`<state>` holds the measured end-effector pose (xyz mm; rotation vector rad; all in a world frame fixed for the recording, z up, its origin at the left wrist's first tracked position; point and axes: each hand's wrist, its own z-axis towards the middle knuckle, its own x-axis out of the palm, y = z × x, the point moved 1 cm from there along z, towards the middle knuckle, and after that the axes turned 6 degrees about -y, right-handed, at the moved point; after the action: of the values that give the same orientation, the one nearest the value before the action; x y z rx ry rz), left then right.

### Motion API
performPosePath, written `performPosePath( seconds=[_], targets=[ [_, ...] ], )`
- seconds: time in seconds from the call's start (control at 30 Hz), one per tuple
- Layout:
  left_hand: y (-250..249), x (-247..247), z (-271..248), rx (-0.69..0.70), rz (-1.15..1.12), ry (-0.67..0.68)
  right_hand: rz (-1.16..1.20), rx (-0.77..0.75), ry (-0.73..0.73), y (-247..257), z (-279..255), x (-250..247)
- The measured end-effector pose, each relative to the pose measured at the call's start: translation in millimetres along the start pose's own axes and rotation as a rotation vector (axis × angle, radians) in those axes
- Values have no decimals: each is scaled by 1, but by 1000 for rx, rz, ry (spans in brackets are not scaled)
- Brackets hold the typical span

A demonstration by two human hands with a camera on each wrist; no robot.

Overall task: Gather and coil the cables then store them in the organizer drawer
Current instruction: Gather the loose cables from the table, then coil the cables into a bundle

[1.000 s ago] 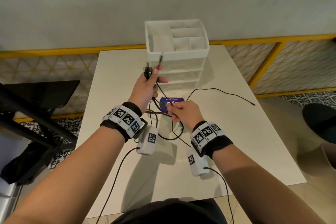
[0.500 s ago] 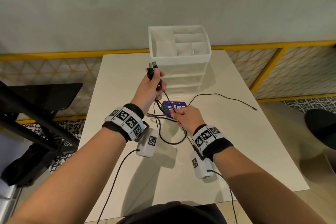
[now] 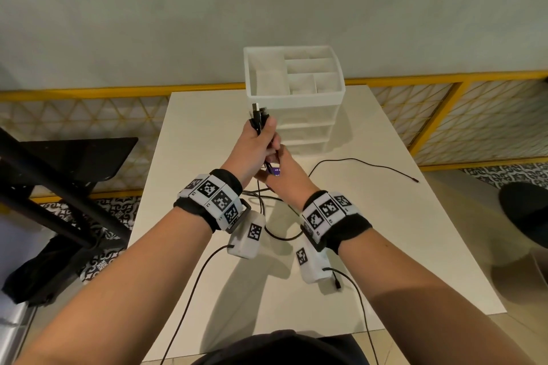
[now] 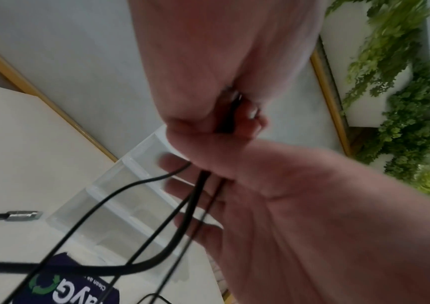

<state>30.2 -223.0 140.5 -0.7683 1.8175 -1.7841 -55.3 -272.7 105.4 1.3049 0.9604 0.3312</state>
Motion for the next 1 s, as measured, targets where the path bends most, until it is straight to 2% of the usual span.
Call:
performPosePath(
  seconds=[0.07,0.17,0.2,0.3,0.37,0.53,0.77,0.9,1.0],
  targets=[
    [-3,-1,1,43,113,-43,-2,16,55,4,3,2],
    [-12,-6,2,100,191,-126,83,66,56,6,2,5],
    [-13,-9,5,95,136,-146,102,63,47,6,0,6],
    [-17,-11,9,-20,-264,-141,26,-27,5,12,-4,7],
    [-21,-11,9,-76,-388,-158,-14,-69,-13,16,-4,7],
    [-33,-15,12,-179,-486,-192,-48,-106,-12,19,-3,7],
    [-52,-46,21,-91,-619,-365,36,48,-26,-18,-6,-1],
    [-42,-64,15,-74,-549,-451,74,45,-154,-20,-3,-22],
    [-17,-75,7,-151,-321,-513,68,-21,-230,-11,7,-37]
  ],
)
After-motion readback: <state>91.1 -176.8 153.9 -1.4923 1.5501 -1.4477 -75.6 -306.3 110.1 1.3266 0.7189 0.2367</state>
